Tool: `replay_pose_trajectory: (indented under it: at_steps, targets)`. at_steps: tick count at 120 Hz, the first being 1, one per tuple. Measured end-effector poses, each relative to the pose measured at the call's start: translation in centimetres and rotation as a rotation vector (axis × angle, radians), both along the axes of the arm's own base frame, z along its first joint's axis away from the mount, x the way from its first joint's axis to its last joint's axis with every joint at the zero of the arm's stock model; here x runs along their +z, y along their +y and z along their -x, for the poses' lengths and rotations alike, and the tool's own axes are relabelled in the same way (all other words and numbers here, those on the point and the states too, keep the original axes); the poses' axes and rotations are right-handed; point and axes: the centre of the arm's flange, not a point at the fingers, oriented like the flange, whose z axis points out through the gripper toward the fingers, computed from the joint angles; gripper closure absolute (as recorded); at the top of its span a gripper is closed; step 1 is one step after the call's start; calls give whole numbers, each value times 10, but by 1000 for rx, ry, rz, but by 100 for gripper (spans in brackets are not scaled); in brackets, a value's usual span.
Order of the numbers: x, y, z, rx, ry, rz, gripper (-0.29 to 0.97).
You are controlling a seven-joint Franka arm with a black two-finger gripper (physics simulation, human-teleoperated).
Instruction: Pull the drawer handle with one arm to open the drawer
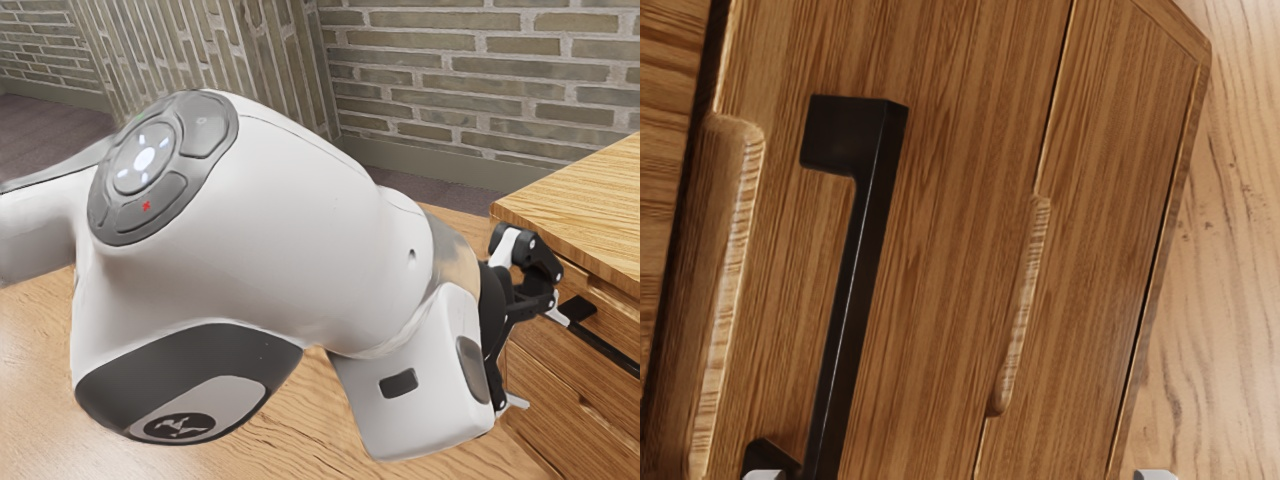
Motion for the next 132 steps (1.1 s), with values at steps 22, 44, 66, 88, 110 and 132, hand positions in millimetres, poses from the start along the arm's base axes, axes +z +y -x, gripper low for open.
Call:
replay_pose_trajectory:
  at_steps: [22, 44, 66, 88, 110, 132]
  targets:
    - [-7, -6, -13, 3, -27, 38, 29]
    - [-26, -11, -37, 16, -23, 65, 29]
    - [-28, -18, -36, 9, -32, 88, 33]
    - [-41, -23, -40, 13, -14, 86, 41]
    - [-39, -22, -40, 23, -16, 97, 55]
    - [-31, -14, -15, 23, -24, 96, 66]
